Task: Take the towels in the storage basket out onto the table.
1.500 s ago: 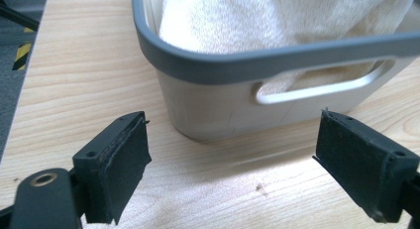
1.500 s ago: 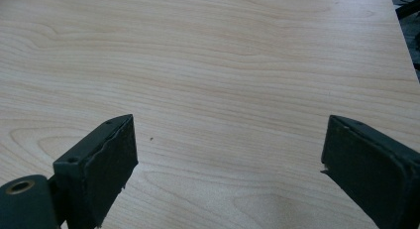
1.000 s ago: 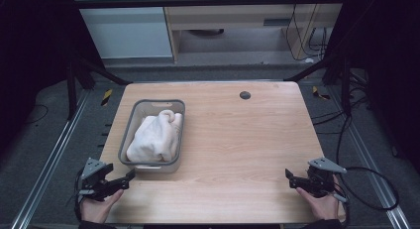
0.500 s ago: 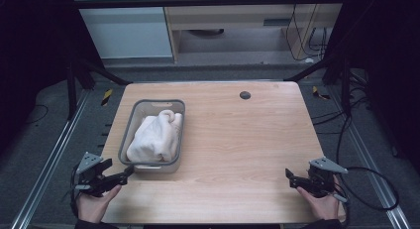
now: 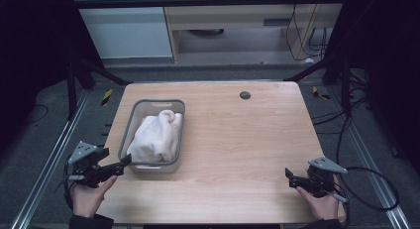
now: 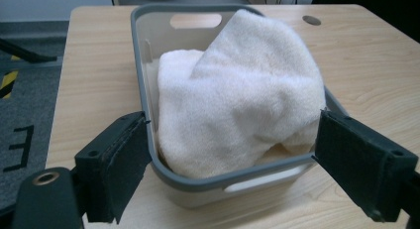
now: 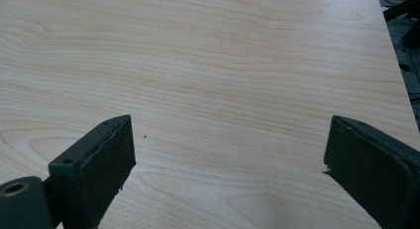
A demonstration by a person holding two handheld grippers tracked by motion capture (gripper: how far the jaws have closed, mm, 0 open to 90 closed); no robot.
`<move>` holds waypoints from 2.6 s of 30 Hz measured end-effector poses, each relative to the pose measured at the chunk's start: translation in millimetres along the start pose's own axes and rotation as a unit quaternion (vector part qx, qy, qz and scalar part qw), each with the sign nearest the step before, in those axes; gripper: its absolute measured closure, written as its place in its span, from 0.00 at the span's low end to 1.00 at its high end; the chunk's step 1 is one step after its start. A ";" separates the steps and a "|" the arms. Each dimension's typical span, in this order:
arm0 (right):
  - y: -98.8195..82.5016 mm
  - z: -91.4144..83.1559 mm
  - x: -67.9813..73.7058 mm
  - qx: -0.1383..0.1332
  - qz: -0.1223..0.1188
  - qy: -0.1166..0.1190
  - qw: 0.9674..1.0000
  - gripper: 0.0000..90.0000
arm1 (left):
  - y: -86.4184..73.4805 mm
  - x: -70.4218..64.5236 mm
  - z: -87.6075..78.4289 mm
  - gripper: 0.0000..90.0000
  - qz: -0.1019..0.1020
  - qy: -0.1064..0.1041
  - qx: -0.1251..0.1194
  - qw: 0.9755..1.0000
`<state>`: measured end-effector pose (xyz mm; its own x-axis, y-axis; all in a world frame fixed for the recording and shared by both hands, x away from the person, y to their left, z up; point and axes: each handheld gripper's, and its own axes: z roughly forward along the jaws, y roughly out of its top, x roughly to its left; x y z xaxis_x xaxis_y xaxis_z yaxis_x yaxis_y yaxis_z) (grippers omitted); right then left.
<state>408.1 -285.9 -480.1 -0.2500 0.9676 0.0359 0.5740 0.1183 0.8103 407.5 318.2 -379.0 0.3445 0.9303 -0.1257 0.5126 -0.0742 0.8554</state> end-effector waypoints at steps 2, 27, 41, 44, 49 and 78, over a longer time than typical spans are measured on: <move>0.1 0.2 0.2 -0.001 0.000 0.000 1.000 0.06 | 5.5 -1.0 -0.4 0.14 0.001 -0.003 -0.002 1.000; 1.2 0.8 0.1 0.004 -0.001 0.000 1.000 0.07 | 54.2 -20.5 21.7 0.14 0.039 -0.014 0.035 0.999; 0.6 1.9 -1.1 0.008 0.002 0.001 1.000 0.07 | 71.0 -33.6 40.0 0.14 0.057 -0.021 0.064 0.996; 0.4 2.2 -1.4 0.009 0.003 0.002 1.000 0.07 | 74.2 -36.9 43.5 0.14 0.061 -0.023 0.068 0.996; 0.3 2.3 -1.8 0.009 0.003 0.001 1.000 0.07 | 77.6 -44.7 53.1 0.14 0.075 -0.022 0.081 0.994; -0.5 5.9 -2.8 0.022 0.000 0.006 1.000 0.06 | 76.8 -66.7 100.3 0.14 0.103 -0.021 0.140 0.985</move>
<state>413.1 -287.4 -484.0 -0.2595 0.9648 0.0425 0.6075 0.1289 0.7838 502.9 214.4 -355.3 0.4922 0.8704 0.0099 0.6239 -0.3607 0.6933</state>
